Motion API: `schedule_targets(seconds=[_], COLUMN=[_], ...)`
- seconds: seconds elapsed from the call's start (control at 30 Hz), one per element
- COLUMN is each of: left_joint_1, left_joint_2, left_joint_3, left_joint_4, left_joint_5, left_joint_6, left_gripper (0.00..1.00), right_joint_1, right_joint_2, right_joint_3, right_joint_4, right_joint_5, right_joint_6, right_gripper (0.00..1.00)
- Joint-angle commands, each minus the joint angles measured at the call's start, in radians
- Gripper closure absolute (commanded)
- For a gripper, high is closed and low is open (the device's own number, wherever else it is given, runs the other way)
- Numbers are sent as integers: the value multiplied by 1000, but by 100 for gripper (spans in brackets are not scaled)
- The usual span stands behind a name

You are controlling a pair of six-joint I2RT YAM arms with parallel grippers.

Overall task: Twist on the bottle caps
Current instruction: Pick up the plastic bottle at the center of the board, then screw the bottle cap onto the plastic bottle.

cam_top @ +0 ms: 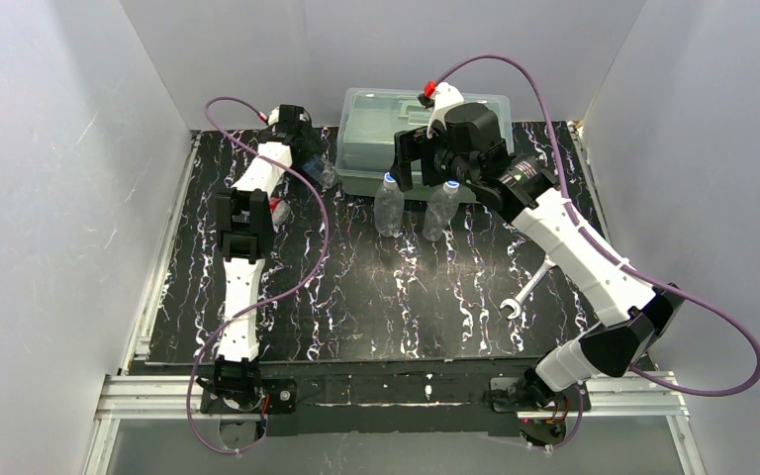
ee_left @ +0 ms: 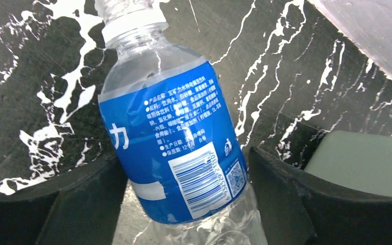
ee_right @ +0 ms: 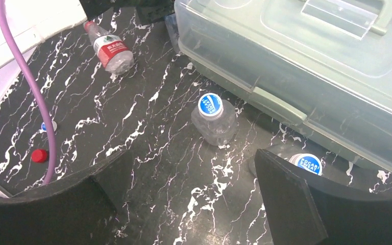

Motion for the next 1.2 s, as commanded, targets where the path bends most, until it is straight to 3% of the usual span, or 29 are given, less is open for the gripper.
schedule_targets(seconds=[0.0,0.13,0.23,0.47,0.77,1.0,1.17], left_joint_1=[6,5,6,7,6,6,6], left_joint_2=[3,-5,-54,-283,-710,-1192,-1462], left_joint_3=[25,5,2,-146,-463,-799,-861], left_joint_4=[-22,-2,13,117,178,60,-83], left_joint_5=[-1,50,44,-11,136,124,66], left_joint_6=[18,32,81,238,403,445,401], left_gripper=[23,49,60,63,65,64,63], right_joint_1=[-3,-3,-3,-3,-3,12,144], right_joint_2=[3,11,11,-2,-23,-46,16], right_joint_3=[45,37,29,34,73,-91,-174], right_joint_4=[-13,-12,-12,-12,-35,72,195], right_joint_5=[1,0,-6,-10,-67,-247,-161], right_joint_6=[-17,-18,-14,-9,-7,78,101], right_gripper=[2,2,2,2,2,2,2])
